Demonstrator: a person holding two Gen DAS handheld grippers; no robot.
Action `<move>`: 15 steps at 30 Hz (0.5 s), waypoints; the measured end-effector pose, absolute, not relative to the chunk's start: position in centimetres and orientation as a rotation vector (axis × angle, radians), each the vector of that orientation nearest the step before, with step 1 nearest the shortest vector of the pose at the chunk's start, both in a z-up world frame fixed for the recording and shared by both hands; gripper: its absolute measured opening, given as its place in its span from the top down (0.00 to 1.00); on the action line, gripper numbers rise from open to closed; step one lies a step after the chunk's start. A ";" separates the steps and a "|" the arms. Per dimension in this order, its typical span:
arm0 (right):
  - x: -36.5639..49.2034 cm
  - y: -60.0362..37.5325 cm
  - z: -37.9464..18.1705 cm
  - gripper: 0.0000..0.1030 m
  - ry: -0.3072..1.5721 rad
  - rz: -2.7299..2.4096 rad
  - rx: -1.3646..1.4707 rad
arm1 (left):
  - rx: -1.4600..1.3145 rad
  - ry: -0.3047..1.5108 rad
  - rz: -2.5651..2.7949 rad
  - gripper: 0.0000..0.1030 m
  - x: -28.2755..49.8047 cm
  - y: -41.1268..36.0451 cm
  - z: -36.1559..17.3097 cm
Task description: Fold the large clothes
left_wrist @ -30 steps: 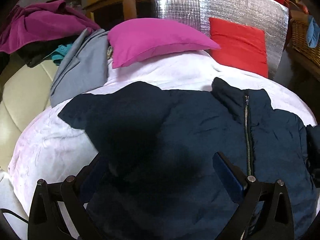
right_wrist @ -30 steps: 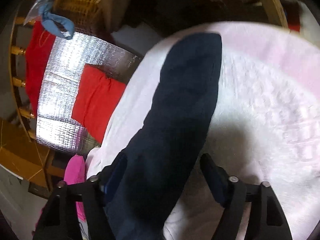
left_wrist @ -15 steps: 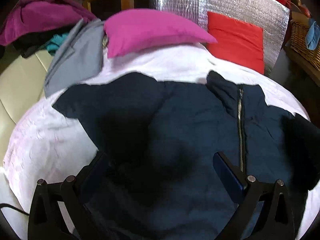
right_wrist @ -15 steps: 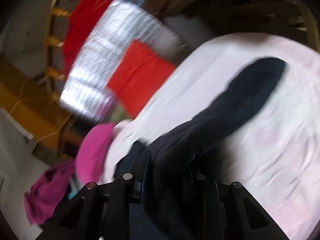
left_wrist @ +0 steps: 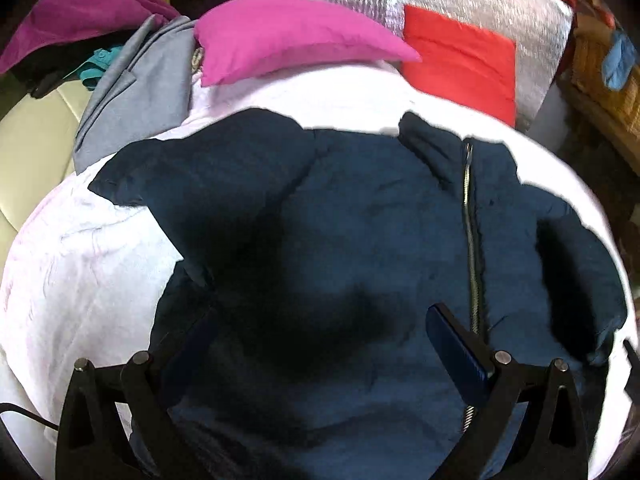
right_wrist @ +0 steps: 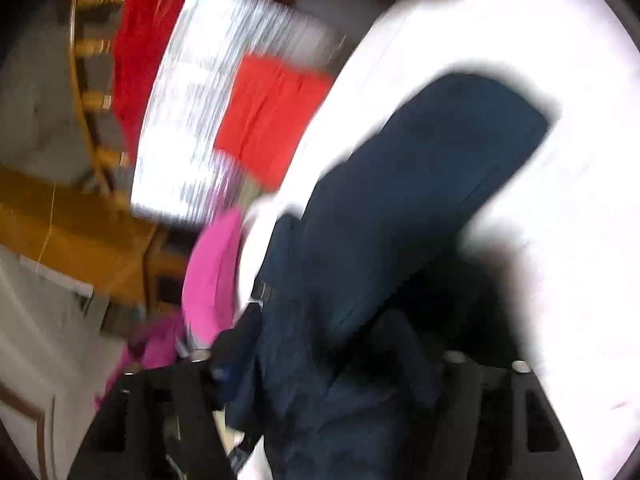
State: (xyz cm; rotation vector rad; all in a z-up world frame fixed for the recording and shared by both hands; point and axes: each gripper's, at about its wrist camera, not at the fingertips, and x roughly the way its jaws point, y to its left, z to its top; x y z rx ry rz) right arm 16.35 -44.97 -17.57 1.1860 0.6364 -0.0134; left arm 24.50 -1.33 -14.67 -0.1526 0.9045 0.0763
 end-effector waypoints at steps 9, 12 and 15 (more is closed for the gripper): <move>18.0 -52.4 -23.2 0.38 0.655 -0.122 1.426 | -0.133 0.864 0.055 0.00 24.4 -2.2 -14.0; 18.4 -53.4 -23.8 0.48 0.632 -0.140 1.428 | -0.120 0.848 0.059 0.00 24.3 -2.3 -13.8; 19.2 -53.6 -22.9 0.74 0.595 -0.153 1.378 | -0.115 0.833 0.062 0.00 23.9 -2.1 -13.5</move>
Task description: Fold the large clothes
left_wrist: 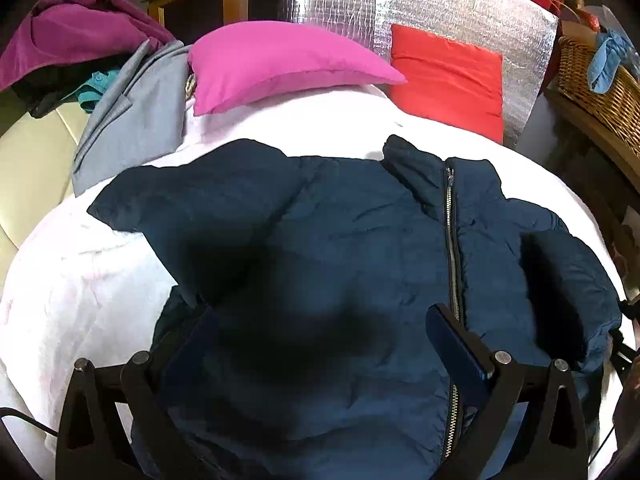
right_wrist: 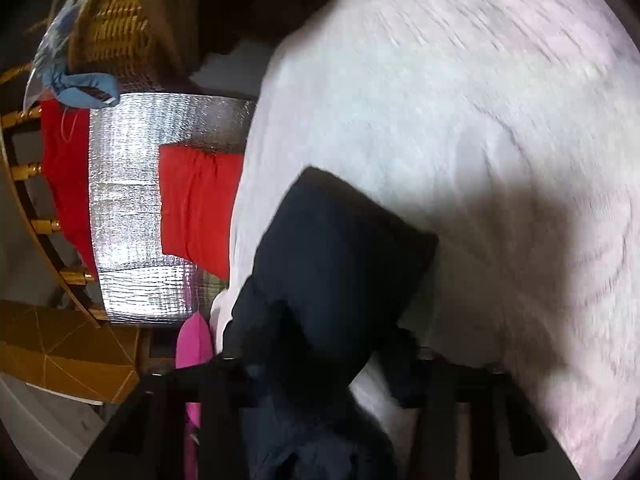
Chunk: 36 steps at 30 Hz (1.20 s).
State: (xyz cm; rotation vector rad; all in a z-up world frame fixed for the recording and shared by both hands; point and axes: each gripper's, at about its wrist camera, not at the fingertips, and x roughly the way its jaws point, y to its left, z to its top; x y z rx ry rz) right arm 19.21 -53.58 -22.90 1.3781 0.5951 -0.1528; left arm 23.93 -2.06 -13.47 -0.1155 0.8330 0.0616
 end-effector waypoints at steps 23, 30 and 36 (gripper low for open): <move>21.7 -27.1 -9.9 0.19 0.541 0.619 0.653 | -0.186 0.726 0.238 0.00 22.1 4.3 -11.3; 20.7 -30.8 -9.7 0.11 0.492 0.525 0.681 | -0.188 0.724 0.247 0.00 22.2 5.0 -11.3; 19.9 -38.8 -11.1 0.13 0.529 0.095 0.716 | -0.148 0.803 0.235 0.00 23.9 4.1 -13.2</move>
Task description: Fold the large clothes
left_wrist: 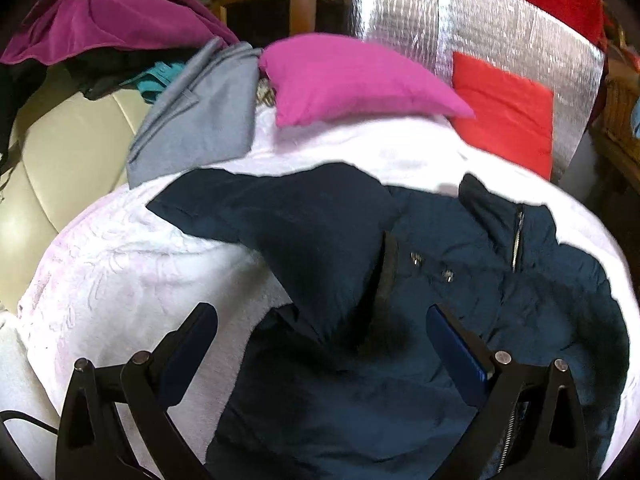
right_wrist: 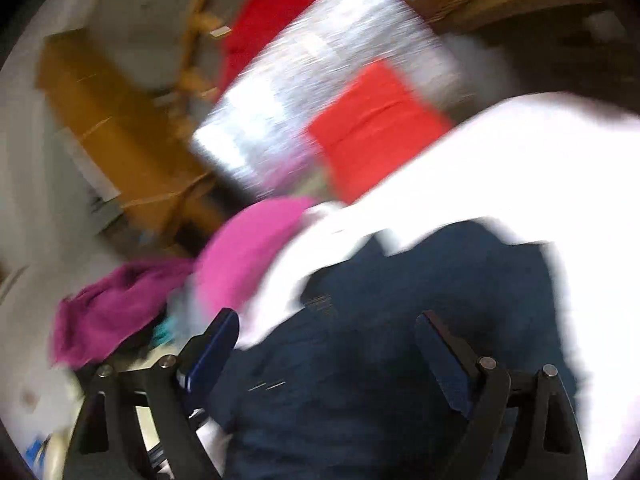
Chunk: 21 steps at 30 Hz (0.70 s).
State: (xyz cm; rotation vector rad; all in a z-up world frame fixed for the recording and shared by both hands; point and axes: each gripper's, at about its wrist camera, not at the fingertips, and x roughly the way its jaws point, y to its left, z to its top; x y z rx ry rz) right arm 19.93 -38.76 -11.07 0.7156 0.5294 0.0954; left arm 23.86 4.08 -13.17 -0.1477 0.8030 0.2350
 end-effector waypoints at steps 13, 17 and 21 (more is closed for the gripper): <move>25.3 -40.7 -17.8 0.60 0.902 -0.142 0.509 | -0.033 0.723 0.230 0.00 23.7 0.3 -12.6; 25.7 -38.6 -17.2 0.60 0.913 -0.163 0.362 | -0.022 0.725 0.206 0.00 23.7 -0.8 -12.6; 25.4 -36.3 -14.5 0.50 0.869 -0.244 0.215 | -0.013 0.719 0.189 0.00 23.4 -1.5 -12.5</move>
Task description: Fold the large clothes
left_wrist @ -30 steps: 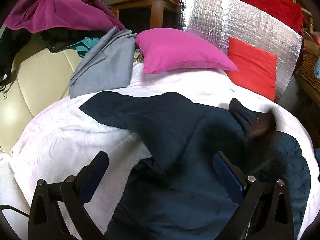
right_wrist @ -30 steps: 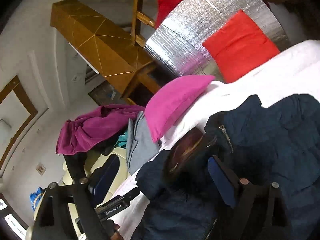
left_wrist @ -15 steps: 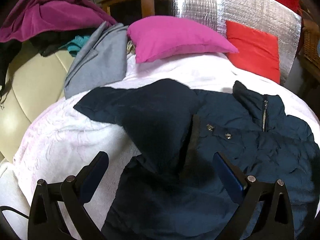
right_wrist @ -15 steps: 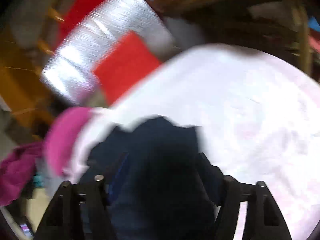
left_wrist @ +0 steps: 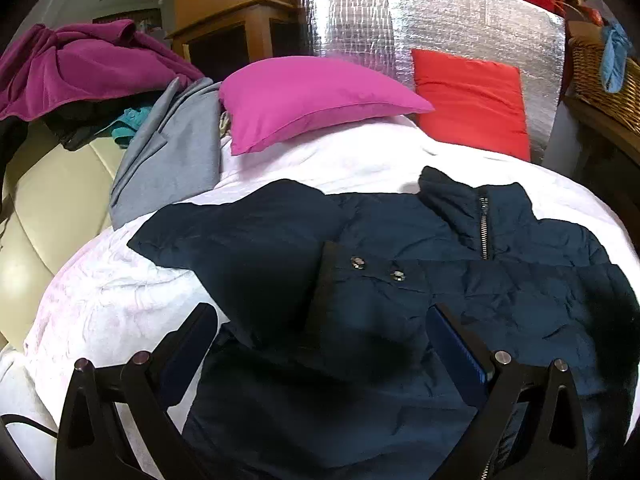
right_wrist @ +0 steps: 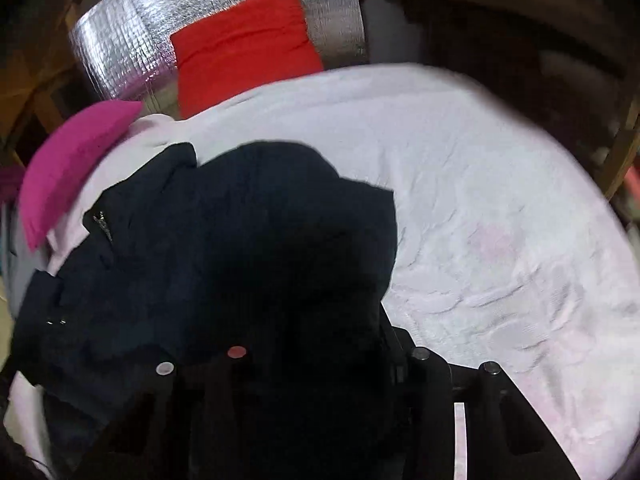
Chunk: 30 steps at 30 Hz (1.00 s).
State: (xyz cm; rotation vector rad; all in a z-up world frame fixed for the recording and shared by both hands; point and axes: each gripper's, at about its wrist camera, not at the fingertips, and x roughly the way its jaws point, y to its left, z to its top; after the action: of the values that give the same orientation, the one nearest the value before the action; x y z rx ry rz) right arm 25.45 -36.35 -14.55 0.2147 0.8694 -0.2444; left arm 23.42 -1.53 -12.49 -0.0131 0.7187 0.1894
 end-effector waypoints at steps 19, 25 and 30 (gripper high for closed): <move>20.4 -30.4 -7.3 0.25 0.609 -0.316 -0.056 | 0.031 0.705 0.173 0.00 23.1 -3.7 -12.8; 20.0 -30.0 -6.7 0.25 0.585 -0.327 -0.060 | 0.025 0.706 0.176 0.00 23.1 -3.5 -12.7; 20.0 -29.5 -6.5 0.25 0.575 -0.326 -0.067 | 0.025 0.705 0.175 0.00 23.1 -3.5 -12.7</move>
State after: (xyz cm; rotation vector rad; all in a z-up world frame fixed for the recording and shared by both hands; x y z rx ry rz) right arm 20.02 -29.50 -6.45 -0.0672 0.5750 -0.3263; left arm 23.06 -3.52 -12.72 0.0247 0.7050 0.1752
